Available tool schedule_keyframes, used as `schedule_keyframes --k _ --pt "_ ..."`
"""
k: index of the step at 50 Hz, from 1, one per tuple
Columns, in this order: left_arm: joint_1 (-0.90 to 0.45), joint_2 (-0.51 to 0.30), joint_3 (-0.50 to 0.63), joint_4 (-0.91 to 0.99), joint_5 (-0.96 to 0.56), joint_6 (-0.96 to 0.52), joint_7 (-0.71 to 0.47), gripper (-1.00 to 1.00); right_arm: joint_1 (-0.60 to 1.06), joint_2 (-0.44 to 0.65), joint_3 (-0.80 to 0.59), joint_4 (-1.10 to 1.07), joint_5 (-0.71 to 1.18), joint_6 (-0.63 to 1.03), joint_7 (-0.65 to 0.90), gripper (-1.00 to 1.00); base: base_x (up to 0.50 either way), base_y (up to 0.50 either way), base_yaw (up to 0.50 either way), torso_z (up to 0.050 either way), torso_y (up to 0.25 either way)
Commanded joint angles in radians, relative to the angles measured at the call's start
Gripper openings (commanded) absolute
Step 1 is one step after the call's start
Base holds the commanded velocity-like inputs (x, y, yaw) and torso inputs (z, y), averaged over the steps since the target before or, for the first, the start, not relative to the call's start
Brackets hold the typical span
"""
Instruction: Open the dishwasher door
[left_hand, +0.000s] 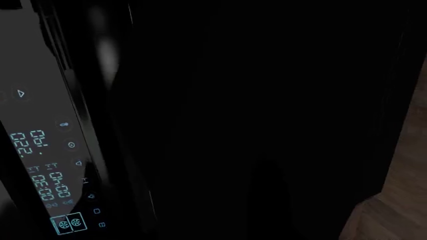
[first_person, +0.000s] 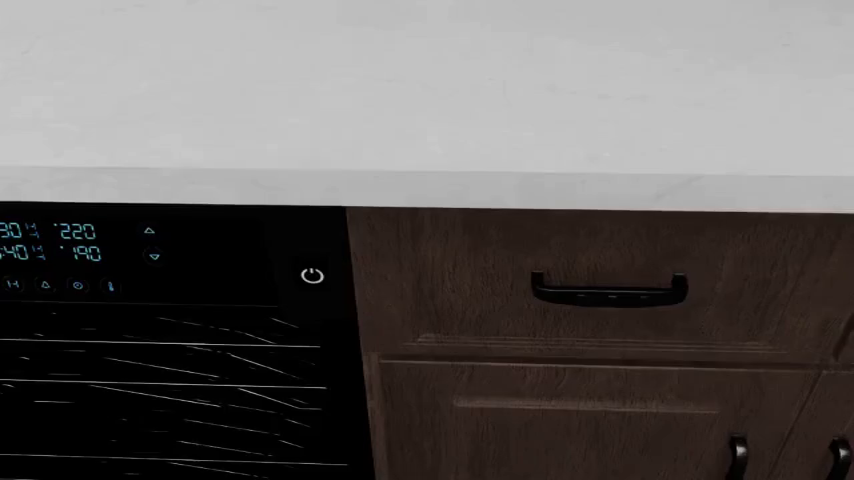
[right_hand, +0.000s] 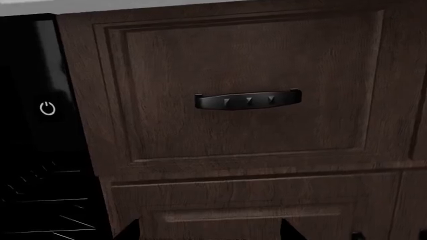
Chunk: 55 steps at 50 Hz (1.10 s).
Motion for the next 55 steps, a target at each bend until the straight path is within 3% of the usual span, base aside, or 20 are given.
schedule_keyframes --k 1,18,33,55 --pt "0.130 0.042 0.054 0.133 -0.170 -0.014 -0.173 -1.00 0.012 -0.001 -0.012 0.009 -0.006 0.007 0.001 1.00 0.00 0.00 0.00 0.010 0.000" --pt "0.273 0.074 0.049 0.110 -0.208 0.010 -0.274 -1.00 0.008 -0.001 -0.019 0.012 -0.002 -0.004 0.001 1.00 0.00 0.00 0.00 0.001 0.000" --pt "0.364 0.106 0.014 -0.002 -0.304 0.119 -0.367 -1.00 0.015 -0.001 -0.024 0.015 0.005 -0.008 0.001 1.00 0.00 0.00 -0.01 0.001 0.000" --pt "0.408 0.139 -0.007 -0.126 -0.461 0.286 -0.353 -1.00 0.020 -0.006 -0.030 0.043 0.012 -0.033 -0.005 1.00 0.00 0.00 -0.01 0.000 0.000"
